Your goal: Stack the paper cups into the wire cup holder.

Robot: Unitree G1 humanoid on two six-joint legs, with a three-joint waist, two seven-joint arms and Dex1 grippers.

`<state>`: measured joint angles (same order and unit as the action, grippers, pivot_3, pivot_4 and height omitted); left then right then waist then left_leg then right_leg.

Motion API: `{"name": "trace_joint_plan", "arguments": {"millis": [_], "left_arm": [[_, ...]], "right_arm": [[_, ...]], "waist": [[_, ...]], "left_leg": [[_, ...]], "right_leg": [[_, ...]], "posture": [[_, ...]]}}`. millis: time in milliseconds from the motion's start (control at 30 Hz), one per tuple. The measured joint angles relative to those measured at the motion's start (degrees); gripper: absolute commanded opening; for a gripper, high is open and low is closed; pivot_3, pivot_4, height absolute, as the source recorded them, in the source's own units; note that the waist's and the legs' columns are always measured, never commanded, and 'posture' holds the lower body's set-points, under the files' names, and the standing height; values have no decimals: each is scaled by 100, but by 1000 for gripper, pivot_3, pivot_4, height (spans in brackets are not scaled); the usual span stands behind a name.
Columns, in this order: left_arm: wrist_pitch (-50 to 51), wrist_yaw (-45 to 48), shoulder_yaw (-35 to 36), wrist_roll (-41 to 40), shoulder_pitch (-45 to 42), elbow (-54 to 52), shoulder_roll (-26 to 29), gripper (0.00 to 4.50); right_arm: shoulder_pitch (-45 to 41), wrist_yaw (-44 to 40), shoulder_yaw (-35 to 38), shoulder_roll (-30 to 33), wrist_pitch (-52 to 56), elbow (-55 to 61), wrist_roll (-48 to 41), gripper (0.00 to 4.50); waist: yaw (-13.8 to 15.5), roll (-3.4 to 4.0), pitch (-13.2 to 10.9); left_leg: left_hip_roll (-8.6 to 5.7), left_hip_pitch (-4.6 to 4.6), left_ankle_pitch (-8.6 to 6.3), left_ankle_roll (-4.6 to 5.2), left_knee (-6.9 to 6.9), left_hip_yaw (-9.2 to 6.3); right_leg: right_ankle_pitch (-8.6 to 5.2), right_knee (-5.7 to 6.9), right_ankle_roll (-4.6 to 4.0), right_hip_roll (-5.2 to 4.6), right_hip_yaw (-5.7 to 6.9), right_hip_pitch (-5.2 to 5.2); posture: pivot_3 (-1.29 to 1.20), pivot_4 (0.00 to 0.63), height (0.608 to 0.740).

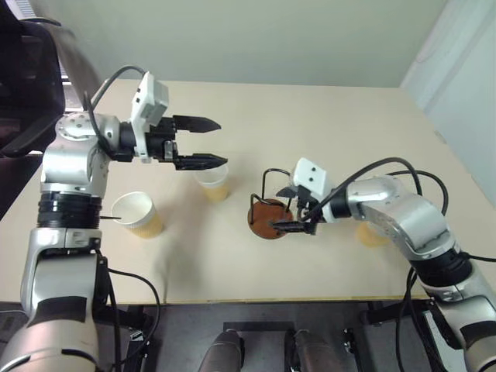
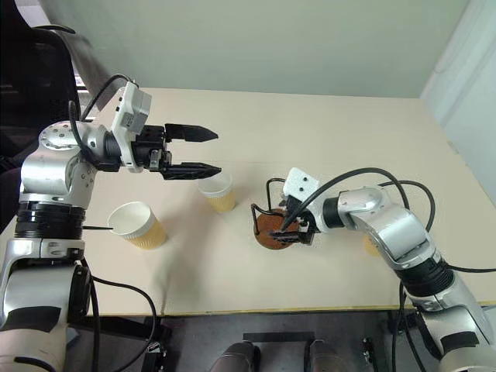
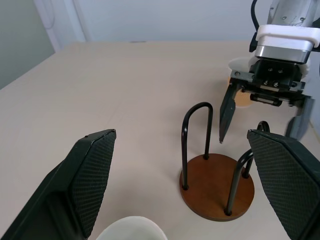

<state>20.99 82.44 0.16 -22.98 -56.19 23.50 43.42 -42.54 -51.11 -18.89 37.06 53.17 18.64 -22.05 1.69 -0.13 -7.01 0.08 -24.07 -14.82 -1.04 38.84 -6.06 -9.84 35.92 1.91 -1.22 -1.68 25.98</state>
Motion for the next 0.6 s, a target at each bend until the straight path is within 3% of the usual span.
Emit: {"name": "trace_joint_plan", "arguments": {"millis": [433, 600], "left_arm": [[-86, 399, -137, 81, -32, 172, -26, 4500], [-102, 703, -301, 116, -31, 169, 123, 4500]], "right_arm": [[-37, -669, 1445, 1239, 427, 424, -1050, 3899], [69, -779, 1609, 1579, 394, 445, -1097, 3899]], "waist": [[5, 0, 0], [-3, 0, 0]], "left_leg": [[-1, -2, 0, -1, 8, 1], [0, -1, -7, 13, 7, 1]], "right_leg": [[0, -2, 0, 0, -1, -4], [0, 1, 1, 0, -2, -3]], "posture": [[0, 150, 740], [0, 150, 740]]}}
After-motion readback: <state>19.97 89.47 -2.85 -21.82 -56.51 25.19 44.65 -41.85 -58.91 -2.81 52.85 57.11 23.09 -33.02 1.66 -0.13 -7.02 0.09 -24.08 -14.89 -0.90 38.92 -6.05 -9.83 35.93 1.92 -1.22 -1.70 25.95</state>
